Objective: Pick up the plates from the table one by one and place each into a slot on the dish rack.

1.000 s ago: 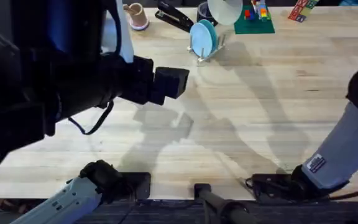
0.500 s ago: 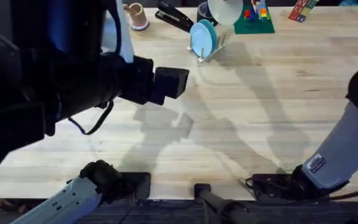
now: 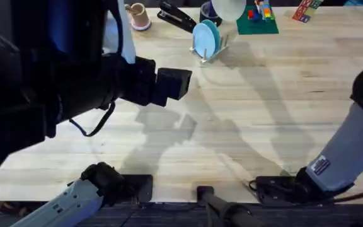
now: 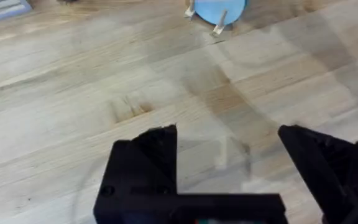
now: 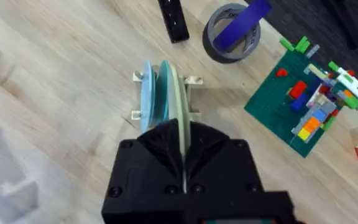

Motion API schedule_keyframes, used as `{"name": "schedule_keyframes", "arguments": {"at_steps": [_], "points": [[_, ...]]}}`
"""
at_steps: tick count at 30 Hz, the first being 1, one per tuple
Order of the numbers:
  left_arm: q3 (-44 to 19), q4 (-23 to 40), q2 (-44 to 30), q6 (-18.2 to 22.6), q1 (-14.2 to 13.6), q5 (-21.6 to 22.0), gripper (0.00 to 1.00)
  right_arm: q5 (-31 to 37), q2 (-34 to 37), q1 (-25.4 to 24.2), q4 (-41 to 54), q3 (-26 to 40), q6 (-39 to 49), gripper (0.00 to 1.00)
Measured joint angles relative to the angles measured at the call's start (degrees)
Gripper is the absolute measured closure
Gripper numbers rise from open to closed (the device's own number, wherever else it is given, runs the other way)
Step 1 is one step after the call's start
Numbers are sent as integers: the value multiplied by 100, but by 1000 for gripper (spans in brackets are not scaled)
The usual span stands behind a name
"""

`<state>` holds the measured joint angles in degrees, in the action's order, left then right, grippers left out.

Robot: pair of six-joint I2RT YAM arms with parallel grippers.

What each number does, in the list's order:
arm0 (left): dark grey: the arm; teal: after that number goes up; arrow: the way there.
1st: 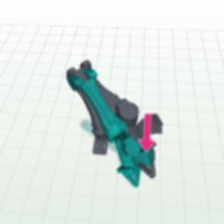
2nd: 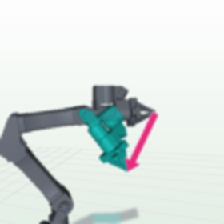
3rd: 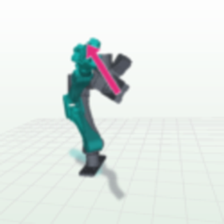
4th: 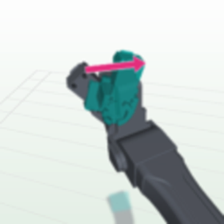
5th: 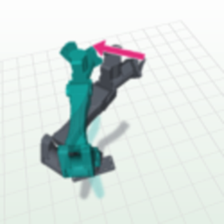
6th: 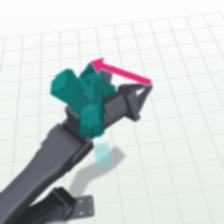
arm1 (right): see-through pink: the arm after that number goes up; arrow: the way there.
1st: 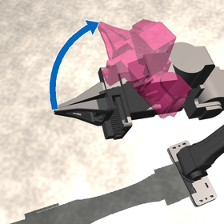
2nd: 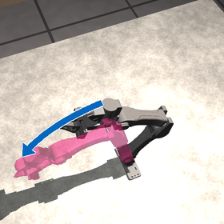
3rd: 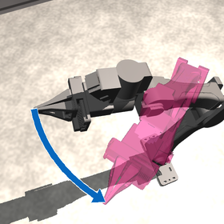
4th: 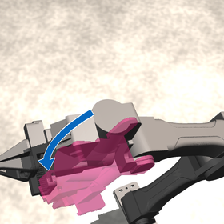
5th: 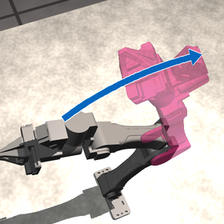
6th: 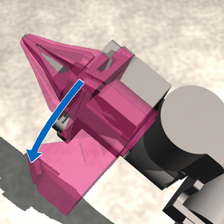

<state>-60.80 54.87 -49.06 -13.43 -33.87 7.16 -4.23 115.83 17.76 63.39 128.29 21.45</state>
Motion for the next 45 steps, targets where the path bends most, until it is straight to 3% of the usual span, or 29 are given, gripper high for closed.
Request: {"name": "schedule_keyframes", "arguments": {"at_steps": [45], "points": [[0,0,0,0,0,0,6,192,1277,-4,-183,17,-66,973]]}}
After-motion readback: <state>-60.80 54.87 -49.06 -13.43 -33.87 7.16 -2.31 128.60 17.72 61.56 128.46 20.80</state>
